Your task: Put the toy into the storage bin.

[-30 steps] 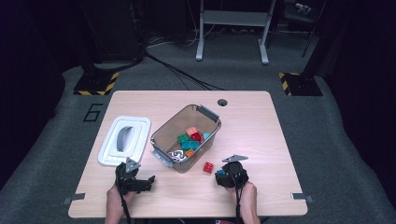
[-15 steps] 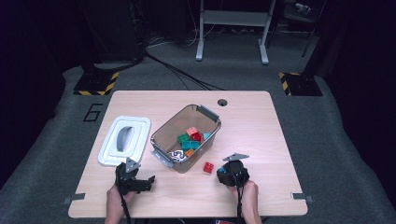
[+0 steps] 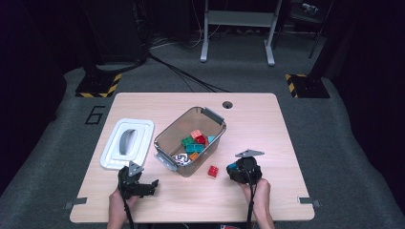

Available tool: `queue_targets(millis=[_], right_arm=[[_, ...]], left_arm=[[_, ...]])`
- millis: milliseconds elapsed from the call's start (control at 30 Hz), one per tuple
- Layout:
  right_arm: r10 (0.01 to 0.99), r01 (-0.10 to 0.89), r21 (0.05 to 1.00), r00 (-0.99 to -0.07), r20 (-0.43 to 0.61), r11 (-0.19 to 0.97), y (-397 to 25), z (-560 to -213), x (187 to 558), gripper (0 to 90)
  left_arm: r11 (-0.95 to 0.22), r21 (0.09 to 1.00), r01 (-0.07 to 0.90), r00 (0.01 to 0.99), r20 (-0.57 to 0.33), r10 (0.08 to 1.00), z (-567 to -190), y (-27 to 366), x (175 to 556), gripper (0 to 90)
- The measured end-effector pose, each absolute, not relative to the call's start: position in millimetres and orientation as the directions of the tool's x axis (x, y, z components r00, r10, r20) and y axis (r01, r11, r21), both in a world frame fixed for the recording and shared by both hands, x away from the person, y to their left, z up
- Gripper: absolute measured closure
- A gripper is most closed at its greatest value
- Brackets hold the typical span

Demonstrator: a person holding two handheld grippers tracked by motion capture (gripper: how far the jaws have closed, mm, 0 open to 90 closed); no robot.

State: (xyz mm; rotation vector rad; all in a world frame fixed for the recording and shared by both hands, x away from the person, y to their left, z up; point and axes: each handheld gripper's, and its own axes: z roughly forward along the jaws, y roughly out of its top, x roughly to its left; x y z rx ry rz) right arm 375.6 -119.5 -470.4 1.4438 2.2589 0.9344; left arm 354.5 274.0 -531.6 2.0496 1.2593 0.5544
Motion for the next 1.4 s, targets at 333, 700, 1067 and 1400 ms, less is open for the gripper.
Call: queue_targets(millis=[333,700,1067,1400], right_arm=[[0.888,0.682,0.679,-0.45,0.096,0.272,-122,-452,384,58.8],[0.885,0.668,0.692,-0.457,0.09,0.275,-124,-436,396,58.8],[0.874,0.629,0.722,-0.481,0.07,0.288,-121,-410,407,58.8],[0.869,0.596,0.747,-0.493,0.051,0.295,-112,-377,418,58.9]], left_arm=[[-0.318,0.721,0.615,0.447,0.013,0.894,-532,274,355,1.7],[-0.318,0.722,0.615,0.447,0.012,0.894,-532,274,355,1.7],[-0.317,0.721,0.616,0.447,0.012,0.895,-532,274,355,1.7],[-0.318,0.719,0.618,0.447,0.011,0.894,-532,274,354,1.7]])
